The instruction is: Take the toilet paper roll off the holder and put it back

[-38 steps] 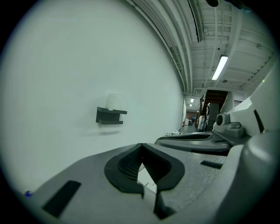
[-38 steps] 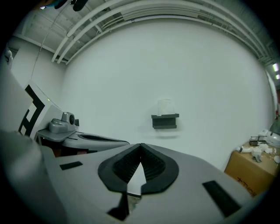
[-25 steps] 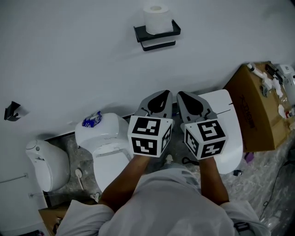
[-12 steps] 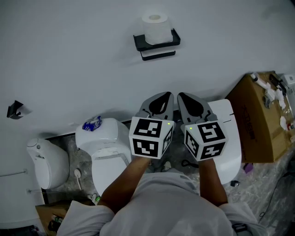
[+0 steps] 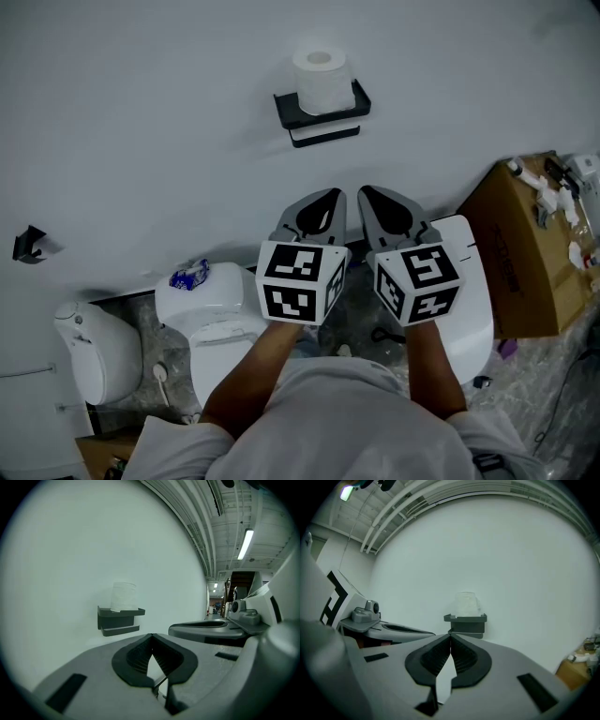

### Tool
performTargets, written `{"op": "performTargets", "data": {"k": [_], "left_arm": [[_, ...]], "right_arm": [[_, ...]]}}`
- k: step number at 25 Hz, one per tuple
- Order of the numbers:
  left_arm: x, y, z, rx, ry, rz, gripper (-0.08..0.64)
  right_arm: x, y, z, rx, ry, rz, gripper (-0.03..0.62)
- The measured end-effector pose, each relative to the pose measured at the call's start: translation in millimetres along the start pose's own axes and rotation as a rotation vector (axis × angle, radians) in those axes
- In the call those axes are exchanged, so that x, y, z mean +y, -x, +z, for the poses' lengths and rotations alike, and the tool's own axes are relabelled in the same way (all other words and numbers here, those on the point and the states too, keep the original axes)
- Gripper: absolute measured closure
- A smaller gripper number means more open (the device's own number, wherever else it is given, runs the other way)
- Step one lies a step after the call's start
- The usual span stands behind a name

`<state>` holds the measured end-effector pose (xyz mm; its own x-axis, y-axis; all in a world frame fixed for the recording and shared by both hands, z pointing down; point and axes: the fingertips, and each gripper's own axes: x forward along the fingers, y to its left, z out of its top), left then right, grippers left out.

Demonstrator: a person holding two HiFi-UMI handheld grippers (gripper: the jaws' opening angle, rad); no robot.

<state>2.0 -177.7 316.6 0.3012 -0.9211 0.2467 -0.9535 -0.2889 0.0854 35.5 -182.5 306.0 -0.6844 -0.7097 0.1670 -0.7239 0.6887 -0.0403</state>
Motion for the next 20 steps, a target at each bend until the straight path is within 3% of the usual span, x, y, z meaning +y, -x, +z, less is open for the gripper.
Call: {"op": "performTargets", "data": {"k": [14, 18, 20], "left_arm": [[62, -40, 35, -0.031, -0.014, -0.029, 0.557], [75, -50, 42, -0.037, -0.012, -0.038, 0.557], [79, -53, 44, -0.038, -0.013, -0.043, 0.557]], "right_arm": [[-18, -74, 42, -0.042, 0.039, -0.075, 0.588], [-24, -90, 51, -0.045, 0.049, -0.094, 0.498], [-26, -97, 55, -0.044, 0.053, -0.102, 0.489]]}}
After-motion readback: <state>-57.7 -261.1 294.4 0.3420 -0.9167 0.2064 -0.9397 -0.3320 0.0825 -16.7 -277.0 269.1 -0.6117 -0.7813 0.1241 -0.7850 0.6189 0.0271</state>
